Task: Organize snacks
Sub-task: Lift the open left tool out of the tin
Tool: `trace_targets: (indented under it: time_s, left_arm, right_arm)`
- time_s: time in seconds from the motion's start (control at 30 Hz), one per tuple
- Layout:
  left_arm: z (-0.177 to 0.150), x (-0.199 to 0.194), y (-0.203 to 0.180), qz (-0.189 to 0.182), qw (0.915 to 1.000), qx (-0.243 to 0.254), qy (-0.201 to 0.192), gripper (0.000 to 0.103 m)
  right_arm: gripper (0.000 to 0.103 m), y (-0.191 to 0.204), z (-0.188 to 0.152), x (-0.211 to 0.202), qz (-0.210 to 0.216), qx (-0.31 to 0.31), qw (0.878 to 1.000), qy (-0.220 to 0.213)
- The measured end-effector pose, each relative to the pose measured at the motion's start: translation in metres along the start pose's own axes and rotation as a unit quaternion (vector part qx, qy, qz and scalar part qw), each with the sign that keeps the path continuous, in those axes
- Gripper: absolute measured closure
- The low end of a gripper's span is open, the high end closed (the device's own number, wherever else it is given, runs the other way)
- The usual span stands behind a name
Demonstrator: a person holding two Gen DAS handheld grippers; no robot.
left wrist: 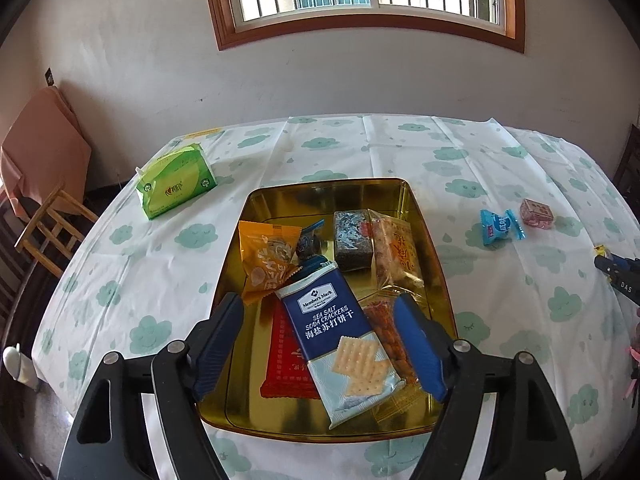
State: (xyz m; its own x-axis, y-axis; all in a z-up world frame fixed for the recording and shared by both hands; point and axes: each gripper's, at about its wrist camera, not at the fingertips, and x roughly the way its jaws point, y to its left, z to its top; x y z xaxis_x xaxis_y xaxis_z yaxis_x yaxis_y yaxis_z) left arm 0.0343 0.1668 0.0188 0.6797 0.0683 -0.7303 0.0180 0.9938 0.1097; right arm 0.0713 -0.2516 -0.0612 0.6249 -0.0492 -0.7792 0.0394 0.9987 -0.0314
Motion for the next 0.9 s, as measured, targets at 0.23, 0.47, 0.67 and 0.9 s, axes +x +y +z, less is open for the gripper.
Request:
trace_targets:
  time_s: [0.23, 0.47, 0.67, 0.9]
  left_arm:
    - [-0.008, -0.002, -0.005, -0.003, 1.0, 0.005, 0.0, 0.026]
    - [-0.012, -0.001, -0.006, -0.002, 1.0, 0.005, 0.001, 0.025]
    - [-0.013, -0.001, -0.005, -0.002, 1.0, 0.003, 0.003, 0.024]
    - [-0.015, 0.0, -0.002, -0.001, 1.0, 0.001, 0.002, 0.024]
  right_arm:
    - [0.072, 0.001, 0.0, 0.0, 0.001, 0.001, 1.0, 0.0]
    - [0.072, 0.002, 0.0, 0.0, 0.0, 0.0, 1.0, 0.0]
    - [0.072, 0.002, 0.0, 0.0, -0.001, -0.001, 1.0, 0.0]
    - [0.073, 0.001, 0.001, -0.001, -0.01, 0.009, 1.0, 0.001]
